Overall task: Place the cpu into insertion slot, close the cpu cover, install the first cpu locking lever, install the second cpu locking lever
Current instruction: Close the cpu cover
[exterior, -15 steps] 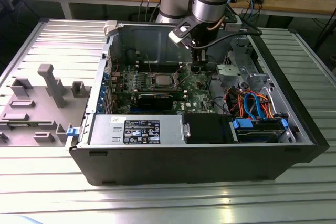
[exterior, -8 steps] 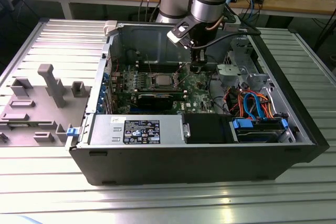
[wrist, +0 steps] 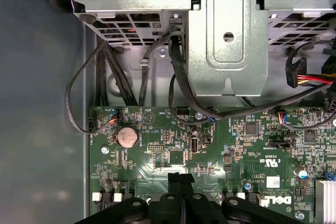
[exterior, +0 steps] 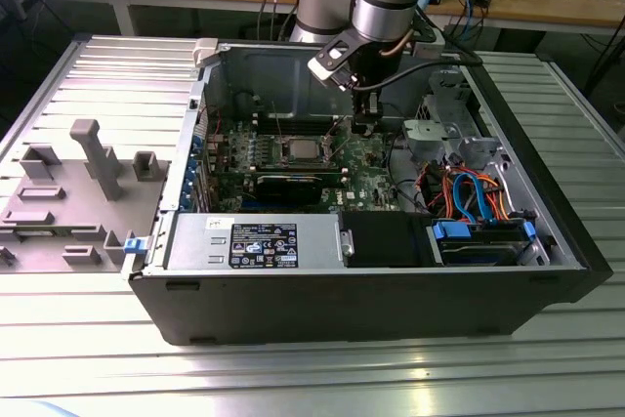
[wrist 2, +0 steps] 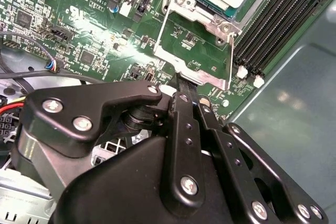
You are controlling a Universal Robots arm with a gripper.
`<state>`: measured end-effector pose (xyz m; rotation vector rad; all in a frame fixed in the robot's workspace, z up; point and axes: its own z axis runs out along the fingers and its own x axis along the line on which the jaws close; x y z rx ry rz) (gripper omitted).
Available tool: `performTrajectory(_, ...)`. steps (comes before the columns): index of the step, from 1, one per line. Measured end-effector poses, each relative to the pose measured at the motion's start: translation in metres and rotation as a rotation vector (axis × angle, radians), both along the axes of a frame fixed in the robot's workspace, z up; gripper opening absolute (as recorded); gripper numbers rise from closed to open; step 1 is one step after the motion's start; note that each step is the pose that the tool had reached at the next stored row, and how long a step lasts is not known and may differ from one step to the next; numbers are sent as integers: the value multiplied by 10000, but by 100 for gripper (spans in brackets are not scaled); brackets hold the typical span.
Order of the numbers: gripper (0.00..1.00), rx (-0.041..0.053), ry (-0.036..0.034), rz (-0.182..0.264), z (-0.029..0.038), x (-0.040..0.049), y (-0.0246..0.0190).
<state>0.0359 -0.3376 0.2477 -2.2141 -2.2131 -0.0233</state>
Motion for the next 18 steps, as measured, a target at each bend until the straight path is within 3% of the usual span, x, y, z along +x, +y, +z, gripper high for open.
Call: performTrajectory(18,11,0,0,1,0,-48,0)
